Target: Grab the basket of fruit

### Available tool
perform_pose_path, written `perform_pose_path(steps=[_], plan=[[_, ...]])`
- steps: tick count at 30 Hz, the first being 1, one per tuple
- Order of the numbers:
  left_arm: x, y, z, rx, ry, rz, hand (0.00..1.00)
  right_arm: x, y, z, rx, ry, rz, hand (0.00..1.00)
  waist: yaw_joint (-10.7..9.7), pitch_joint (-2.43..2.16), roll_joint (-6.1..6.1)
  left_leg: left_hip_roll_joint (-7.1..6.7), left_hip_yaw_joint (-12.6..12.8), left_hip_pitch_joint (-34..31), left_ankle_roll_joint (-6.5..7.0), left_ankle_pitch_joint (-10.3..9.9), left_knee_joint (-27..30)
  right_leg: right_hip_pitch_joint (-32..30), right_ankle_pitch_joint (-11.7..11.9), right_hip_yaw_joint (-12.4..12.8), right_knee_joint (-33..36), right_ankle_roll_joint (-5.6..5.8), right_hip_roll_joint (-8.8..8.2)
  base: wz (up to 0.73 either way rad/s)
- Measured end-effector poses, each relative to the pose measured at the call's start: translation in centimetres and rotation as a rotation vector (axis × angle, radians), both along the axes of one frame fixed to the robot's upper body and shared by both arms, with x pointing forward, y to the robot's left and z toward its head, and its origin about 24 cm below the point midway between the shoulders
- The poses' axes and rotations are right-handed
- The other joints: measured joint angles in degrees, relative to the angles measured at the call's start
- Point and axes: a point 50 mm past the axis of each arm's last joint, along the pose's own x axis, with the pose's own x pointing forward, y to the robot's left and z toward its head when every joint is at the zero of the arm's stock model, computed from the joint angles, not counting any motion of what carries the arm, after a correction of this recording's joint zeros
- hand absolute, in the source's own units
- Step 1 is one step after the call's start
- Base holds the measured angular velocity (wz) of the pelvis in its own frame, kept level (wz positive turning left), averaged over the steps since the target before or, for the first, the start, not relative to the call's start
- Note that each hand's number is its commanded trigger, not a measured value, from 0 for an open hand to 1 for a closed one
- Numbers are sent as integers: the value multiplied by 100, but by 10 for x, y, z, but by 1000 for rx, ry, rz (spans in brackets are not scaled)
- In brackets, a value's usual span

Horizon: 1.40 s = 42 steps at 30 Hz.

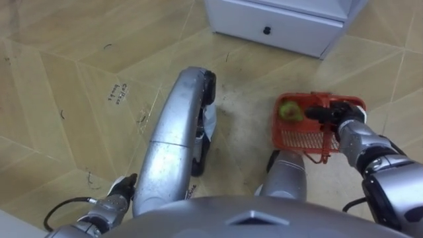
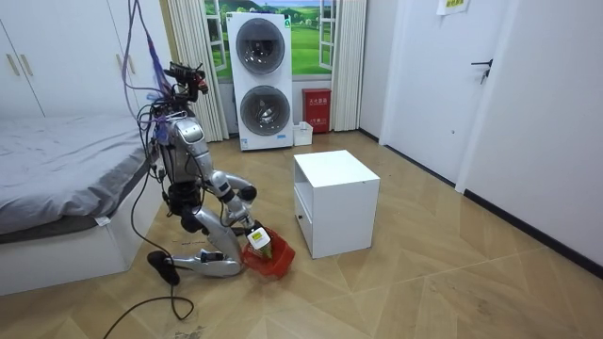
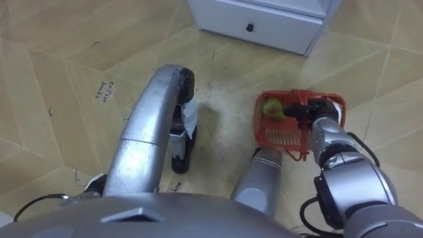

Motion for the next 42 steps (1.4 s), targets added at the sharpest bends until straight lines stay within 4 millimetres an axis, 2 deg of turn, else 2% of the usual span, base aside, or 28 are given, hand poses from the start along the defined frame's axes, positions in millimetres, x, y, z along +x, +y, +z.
perform_pose_path(steps=[3, 13, 22, 27, 30, 33, 36, 37, 38, 40, 42], plan=[[4, -2, 0, 0, -10, 15, 0, -1, 1, -1, 0, 11, 4, 100, -21, 0, 1, -74, -24, 1, 0, 0, 7, 23, 0, 0, 0, 1, -13, 0], [6, -5, 0, -1, -25, 38, 0, -1, 2, -1, -9, 14, 21, 100, -8, 0, 0, -68, -50, 5, 2, -1, 15, 20, -1, 3, 17, 3, 2, 0], [12, -4, 1, -1, -39, 52, 0, 0, 4, -1, -4, 12, 28, 100, 22, 6, -11, -82, -111, 24, 2, -1, 59, 71, -1, -1, 19, 3, 86, 0], [20, -4, 2, -3, -60, 64, 0, 4, 6, 1, 4, -2, 44, 100, 21, 25, -92, -71, -136, 27, 3, -2, 83, 73, -1, 8, 21, 3, 89, -3], [22, -3, 3, -7, -71, 86, 0, 9, 8, 3, 7, -17, 54, 100, 16, 30, -127, -93, -238, 27, 3, -1, 178, 139, -1, 36, 6, 2, 172, -13], [27, 0, 4, -15, -100, 136, 0, 19, 9, 9, 21, -62, 67, 100, -104, 28, -178, -295, -348, 27, 3, -2, 273, 234, 0, 61, -29, 3, 180, -5], [44, -1, 8, -14, -138, 127, 0, 30, 13, 17, 17, -112, 102, 100, -159, 23, -222, -344, -330, 41, 96, -53, 307, 309, 0, 56, -42, 3, 113, 5], [48, -1, 9, -14, -147, 123, 0, 32, 13, 19, 20, -121, 108, 100, -166, 24, -229, -373, -332, 52, 102, -77, 307, 319, -1, 56, -45, 3, 80, 7], [54, -2, 10, -16, -163, 119, 0, 36, 15, 21, 25, -135, 120, 100, -175, 23, -229, -381, -338, 123, 30, -201, 300, 363, -1, 56, -55, 2, 80, 0], [59, -2, 12, -15, -181, 122, 0, 39, 18, 23, 34, -147, 134, 100, -228, 17, -223, -384, -335, 210, 70, -279, 317, 462, -1, 50, -101, 3, 80, 0], [61, 0, 13, 1, -191, 127, 0, 46, 22, 28, 42, -176, 151, 100, -301, -12, -204, -382, -325, 245, 137, -309, 294, 505, -3, 38, -225, 5, 90, 0]])
